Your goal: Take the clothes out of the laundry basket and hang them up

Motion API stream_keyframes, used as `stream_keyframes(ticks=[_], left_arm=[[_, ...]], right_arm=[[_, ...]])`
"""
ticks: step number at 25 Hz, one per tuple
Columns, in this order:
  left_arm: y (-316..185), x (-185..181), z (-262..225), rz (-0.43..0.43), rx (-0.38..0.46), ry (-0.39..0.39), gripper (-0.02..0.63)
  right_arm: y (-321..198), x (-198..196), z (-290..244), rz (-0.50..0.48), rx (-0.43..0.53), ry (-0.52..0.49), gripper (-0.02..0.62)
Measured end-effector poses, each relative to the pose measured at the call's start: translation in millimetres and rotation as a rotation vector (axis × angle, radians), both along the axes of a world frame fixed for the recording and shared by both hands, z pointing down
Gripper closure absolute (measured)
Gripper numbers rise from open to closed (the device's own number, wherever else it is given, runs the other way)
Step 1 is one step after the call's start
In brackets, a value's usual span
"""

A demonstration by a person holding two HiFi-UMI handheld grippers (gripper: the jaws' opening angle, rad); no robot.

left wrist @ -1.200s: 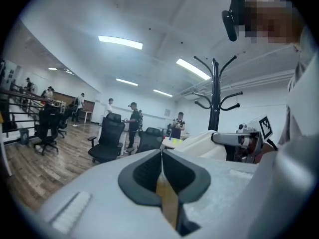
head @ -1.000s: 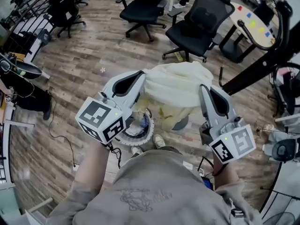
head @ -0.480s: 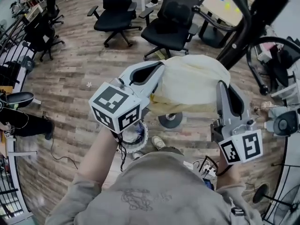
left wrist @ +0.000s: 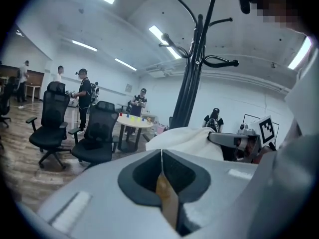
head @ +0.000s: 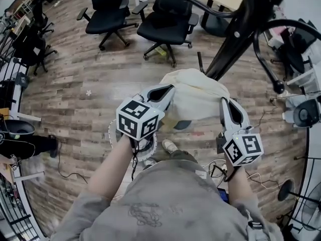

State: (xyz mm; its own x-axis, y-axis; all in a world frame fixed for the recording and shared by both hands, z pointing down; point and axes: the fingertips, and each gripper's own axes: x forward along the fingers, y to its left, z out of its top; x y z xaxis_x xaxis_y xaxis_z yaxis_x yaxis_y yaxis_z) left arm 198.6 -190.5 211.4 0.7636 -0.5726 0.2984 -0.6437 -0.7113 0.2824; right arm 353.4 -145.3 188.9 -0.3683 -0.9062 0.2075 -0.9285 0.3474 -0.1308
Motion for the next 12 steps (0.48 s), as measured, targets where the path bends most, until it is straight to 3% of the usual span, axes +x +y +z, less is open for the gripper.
stream_keyframes(ticks=[3,5,12], left_arm=[[5.9,7.2,12.6,0.018,-0.02,-0.003,0.593],[9.2,8.7,20.2,0.019,-0.026,-0.018,0.554],[23.5,-7.6,51.5,-0.015,-0.081,-0.033,0.49]], right_arm=[[1.0,13.8,35.6,0.05,-0.073,0.03,0.557],[3.0,18.6,60.9,0.062,-0.133,0.057,0.557],[11.7,-0.2,146.6,-0.008,-0.307,0.111,0.552]])
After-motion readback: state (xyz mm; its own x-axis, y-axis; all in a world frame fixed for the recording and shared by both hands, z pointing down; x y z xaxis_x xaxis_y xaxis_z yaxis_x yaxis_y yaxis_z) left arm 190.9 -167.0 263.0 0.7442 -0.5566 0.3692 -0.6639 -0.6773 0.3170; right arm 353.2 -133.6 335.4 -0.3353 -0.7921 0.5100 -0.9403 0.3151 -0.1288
